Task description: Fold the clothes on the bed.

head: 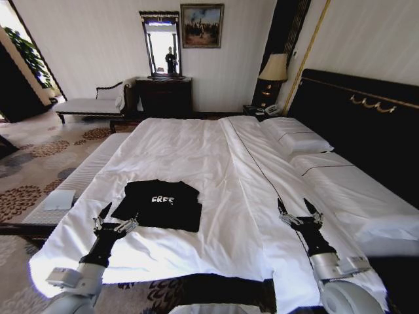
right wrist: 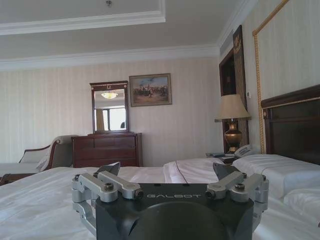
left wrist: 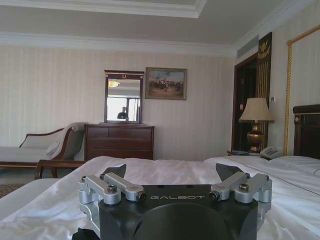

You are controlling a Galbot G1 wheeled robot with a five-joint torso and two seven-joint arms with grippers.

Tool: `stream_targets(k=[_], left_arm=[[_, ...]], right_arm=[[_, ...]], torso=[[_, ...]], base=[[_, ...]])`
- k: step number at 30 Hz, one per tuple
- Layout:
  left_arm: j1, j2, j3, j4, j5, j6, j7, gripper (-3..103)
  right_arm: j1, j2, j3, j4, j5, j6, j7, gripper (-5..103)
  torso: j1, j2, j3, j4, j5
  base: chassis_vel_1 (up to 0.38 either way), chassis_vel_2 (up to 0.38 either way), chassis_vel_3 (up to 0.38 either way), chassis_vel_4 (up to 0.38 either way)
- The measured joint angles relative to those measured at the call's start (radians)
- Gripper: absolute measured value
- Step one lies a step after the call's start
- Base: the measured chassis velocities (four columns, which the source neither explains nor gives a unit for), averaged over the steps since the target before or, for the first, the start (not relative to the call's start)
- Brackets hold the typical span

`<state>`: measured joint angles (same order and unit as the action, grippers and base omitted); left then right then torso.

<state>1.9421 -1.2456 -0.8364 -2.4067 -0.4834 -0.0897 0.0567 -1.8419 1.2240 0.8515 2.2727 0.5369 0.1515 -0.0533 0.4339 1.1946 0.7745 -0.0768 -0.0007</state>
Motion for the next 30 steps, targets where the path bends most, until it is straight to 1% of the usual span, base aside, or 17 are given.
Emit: stream_targets(k=[5,12,30], left_arm=[[0.002,-0.004,0.004,0.001,0.003,-0.008,0.0,100],[0.012,-0.012,0.009,0.014,0.03,-0.036,0.0,100],[0.003,-0.008,0.009,0.031,0.027,-0.039,-0.001,100]], right_arm=[[0.006,0.02,-0.006,0.0,-0.004,0.0,0.0,100],[0.006,0.033,-0.002,-0.002,-0.005,0.007,0.0,100],[0.01,0.041,-0.005,-0.004,-0.011,0.007,-0.007,100]], torso=[[0.0,0.0,0.0,0.0,0.0],[0.0,0.0,0.0,0.0,0.0],[0.0,0.0,0.0,0.0,0.0001]], base=[[0.002,0.007,-0.002,-0.01],[0.003,0.053,0.0,-0.05],[0.009,0.063,-0.011,-0.053]])
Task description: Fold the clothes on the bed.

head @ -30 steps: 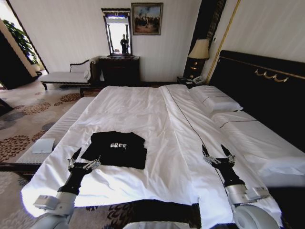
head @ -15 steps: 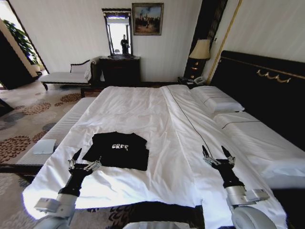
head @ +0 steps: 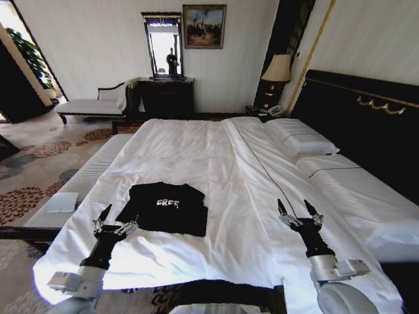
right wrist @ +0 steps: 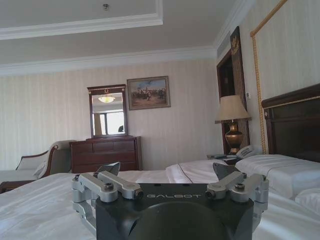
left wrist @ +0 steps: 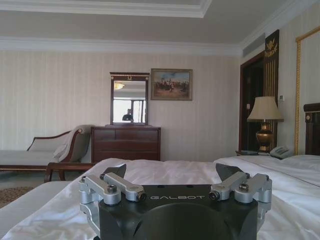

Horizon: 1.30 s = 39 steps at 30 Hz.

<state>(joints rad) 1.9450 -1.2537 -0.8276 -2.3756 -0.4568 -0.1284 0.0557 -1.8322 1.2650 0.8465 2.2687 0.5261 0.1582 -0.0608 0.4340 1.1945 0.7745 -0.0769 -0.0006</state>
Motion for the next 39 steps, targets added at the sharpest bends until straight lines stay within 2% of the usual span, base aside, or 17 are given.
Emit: stream_targets(k=[28,39], left_arm=[[-0.013,0.0,0.004,0.03,-0.003,0.0,-0.002,100],[-0.01,-0.008,0.004,0.033,-0.003,-0.006,-0.003,100]], right_arm=[[0.016,0.006,-0.014,-0.018,0.001,0.01,0.014,100],[0.01,0.008,-0.015,-0.01,0.008,0.039,-0.027,100]], torso=[[0.0,0.0,0.0,0.0,-0.0002],[0.0,0.0,0.0,0.0,-0.0002]], base=[[0.057,0.108,-0.06,-0.109],[0.0,0.0,0.0,0.0]])
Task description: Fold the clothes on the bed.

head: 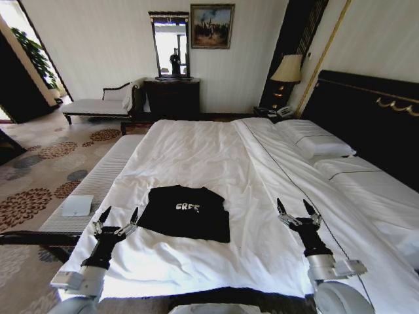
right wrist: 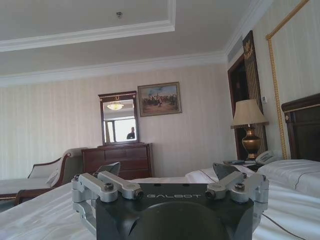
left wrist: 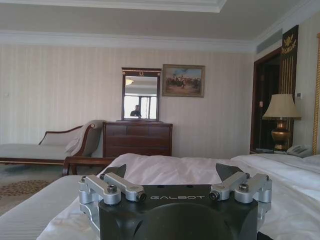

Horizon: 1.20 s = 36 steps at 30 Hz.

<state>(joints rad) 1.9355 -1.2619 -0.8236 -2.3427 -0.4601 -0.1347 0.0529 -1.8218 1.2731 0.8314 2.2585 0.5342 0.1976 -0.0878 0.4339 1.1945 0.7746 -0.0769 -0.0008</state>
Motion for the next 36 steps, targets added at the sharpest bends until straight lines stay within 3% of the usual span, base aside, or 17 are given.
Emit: stream_targets(k=[36], left_arm=[[-0.015,0.001,-0.01,0.025,-0.011,0.0,-0.012,100]], right_arm=[[0.009,0.017,-0.024,-0.025,-0.022,0.031,0.003,100]], torso=[[0.0,0.0,0.0,0.0001,0.0003]], base=[[0.016,0.055,-0.014,-0.058]])
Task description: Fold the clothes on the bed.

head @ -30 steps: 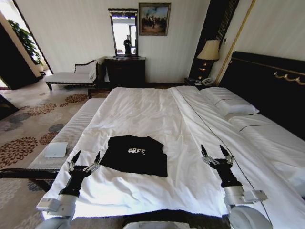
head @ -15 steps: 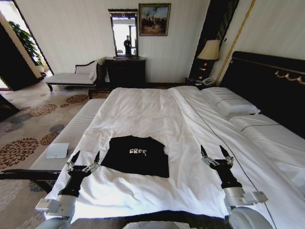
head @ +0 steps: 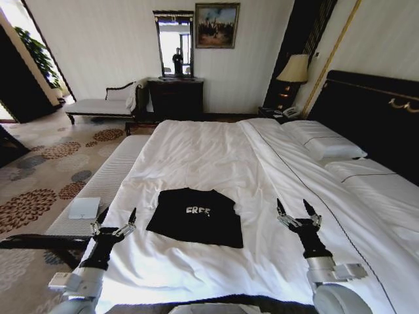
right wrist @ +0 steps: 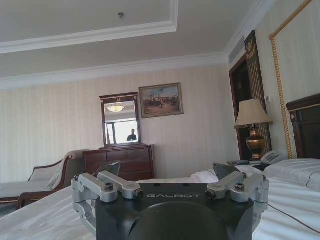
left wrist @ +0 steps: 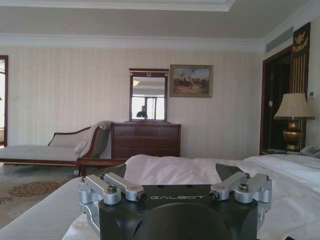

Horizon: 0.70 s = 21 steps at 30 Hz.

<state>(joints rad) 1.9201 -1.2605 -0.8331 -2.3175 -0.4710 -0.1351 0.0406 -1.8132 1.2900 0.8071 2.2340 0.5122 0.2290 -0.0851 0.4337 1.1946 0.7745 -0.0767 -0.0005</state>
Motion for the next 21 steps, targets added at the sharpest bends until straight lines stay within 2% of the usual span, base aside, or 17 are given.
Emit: stream_targets(k=[3,6,7,9,10,12,13,14,18,19,20,21], left_arm=[[-0.017,0.01,-0.002,0.01,-0.018,0.023,-0.012,100],[-0.081,0.053,-0.007,0.049,-0.049,0.104,-0.069,100],[-0.081,0.053,-0.007,0.049,-0.049,0.104,-0.069,100],[-0.135,0.088,-0.006,0.088,-0.084,0.177,-0.103,100],[-0.18,0.115,-0.002,0.116,-0.139,0.24,-0.127,100],[-0.244,0.141,0.008,0.147,-0.24,0.32,-0.164,100],[-0.275,0.149,0.014,0.157,-0.284,0.351,-0.181,100],[-0.275,0.149,0.014,0.157,-0.284,0.351,-0.181,100],[-0.404,0.174,0.047,0.211,-0.444,0.507,-0.255,100],[-0.404,0.174,0.047,0.211,-0.444,0.507,-0.255,100],[-0.429,0.178,0.054,0.224,-0.465,0.538,-0.27,100],[-0.469,0.186,0.065,0.248,-0.504,0.6,-0.3,100]], right_arm=[[0.007,-0.001,-0.006,-0.013,-0.001,0.002,-0.004,100],[0.031,-0.006,-0.02,-0.057,-0.006,0.009,-0.013,100],[0.031,-0.006,-0.02,-0.057,-0.006,0.009,-0.013,100],[0.046,-0.006,-0.03,-0.09,-0.01,0.016,-0.015,100],[0.061,-0.007,-0.04,-0.117,-0.01,0.024,-0.015,100],[0.076,-0.007,-0.051,-0.144,-0.01,0.03,-0.016,100],[0.083,-0.008,-0.054,-0.153,-0.01,0.032,-0.016,100],[0.083,-0.008,-0.054,-0.153,-0.01,0.032,-0.016,100],[0.122,-0.01,-0.067,-0.193,-0.01,0.037,-0.012,100],[0.122,-0.01,-0.067,-0.193,-0.01,0.037,-0.012,100],[0.131,-0.01,-0.071,-0.201,-0.01,0.037,-0.01,100],[0.148,-0.012,-0.08,-0.217,-0.01,0.039,-0.008,100]], torso=[[0.0,0.0,0.0,0.0,-0.0003],[0.0,0.0,0.0,-0.0001,-0.0005],[0.0,0.0,0.0,-0.0001,-0.0005],[0.0,0.0,0.0,-0.0001,-0.0006],[0.0,0.0,0.0,-0.0002,0.0],[0.0,0.0,0.0,-0.0003,-0.0002],[0.0,0.0,0.0,-0.0002,-0.0004],[0.0,0.0,0.0,-0.0002,-0.0004],[0.0,0.0,0.0,-0.0001,-0.0004],[0.0,0.0,0.0,-0.0001,-0.0004],[0.0,0.0,0.0,-0.0001,-0.0004],[0.0,0.0,0.0,-0.0002,-0.0001]], base=[[0.0,0.0,0.0,0.0],[0.0,0.0,0.0,0.0],[0.0,0.0,0.0,0.0],[0.0,0.0,0.0,0.0],[0.0,0.0,0.0,0.0],[0.0,0.0,0.0,0.0],[0.0,0.0,0.0,0.0],[0.0,0.0,0.0,0.0],[0.0,0.0,0.0,0.0],[0.0,0.0,0.0,0.0],[0.0,0.0,0.0,0.0],[0.0,0.0,0.0,0.0]])
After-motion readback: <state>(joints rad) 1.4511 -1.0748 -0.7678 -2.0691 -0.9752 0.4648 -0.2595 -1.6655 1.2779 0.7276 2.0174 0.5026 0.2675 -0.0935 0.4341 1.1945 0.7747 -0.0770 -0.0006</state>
